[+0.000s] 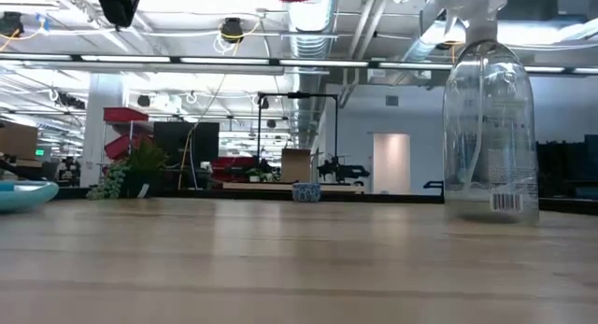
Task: Apply microfiber cloth
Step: Wipe the back of the black cellphone using pink microfiber cloth
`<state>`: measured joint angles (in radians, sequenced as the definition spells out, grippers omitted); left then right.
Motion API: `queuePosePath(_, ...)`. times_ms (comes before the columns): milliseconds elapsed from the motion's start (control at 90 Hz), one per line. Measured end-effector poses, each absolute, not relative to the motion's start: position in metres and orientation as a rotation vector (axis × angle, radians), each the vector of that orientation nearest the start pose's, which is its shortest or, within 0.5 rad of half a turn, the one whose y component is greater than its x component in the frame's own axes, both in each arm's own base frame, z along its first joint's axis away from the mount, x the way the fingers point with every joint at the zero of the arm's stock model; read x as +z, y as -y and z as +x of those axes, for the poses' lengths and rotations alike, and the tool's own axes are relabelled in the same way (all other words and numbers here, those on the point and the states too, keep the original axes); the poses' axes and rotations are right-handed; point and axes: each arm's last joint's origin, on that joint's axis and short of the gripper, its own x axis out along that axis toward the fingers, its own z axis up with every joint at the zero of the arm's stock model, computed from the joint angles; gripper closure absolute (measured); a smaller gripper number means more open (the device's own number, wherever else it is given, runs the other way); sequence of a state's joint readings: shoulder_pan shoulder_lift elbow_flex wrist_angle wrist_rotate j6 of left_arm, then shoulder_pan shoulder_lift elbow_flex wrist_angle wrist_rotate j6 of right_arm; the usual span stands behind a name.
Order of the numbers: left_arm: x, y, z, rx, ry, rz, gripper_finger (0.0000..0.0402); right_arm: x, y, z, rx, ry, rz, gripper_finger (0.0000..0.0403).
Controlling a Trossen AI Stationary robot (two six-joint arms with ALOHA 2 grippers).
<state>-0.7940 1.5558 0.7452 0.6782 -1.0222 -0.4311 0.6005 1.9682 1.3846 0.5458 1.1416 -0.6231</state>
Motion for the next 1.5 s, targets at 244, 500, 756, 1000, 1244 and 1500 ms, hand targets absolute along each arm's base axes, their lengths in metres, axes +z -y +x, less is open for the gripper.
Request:
queuePosePath(244, 0.222, 0.206, 0.234, 0.247, -0.014, -0.299, 0.0395, 0.245, -0.222, 0.386, -0.21, -0.209, -0.517, 0.0403)
queuePosePath(500, 0.225, 0.21, 0.23, 0.246, 0.0, -0.3, 0.0395, 0.251, -0.22, 0.385, -0.264, -0.211, -0.592, 0.0403)
queuePosePath(756, 0.228, 0.21, 0.229, 0.253, 0.014, -0.274, 0.0395, 0.249, -0.225, 0.383, -0.172, -0.208, -0.646, 0.0403)
queuePosePath(1000, 0.233, 0.212, 0.227, 0.265, 0.047, -0.296, 0.0395, 0.248, -0.227, 0.379, -0.102, -0.261, -0.807, 0.0403)
queuePosePath(1244, 0.234, 0.217, 0.221, 0.263, 0.048, -0.254, 0.0395, 0.264, -0.234, 0.374, -0.114, -0.207, -0.766, 0.0403)
queuePosePath(1500, 0.236, 0.217, 0.221, 0.268, 0.058, -0.258, 0.0395, 0.256, -0.221, 0.38, -0.09, -0.269, -0.708, 0.0403)
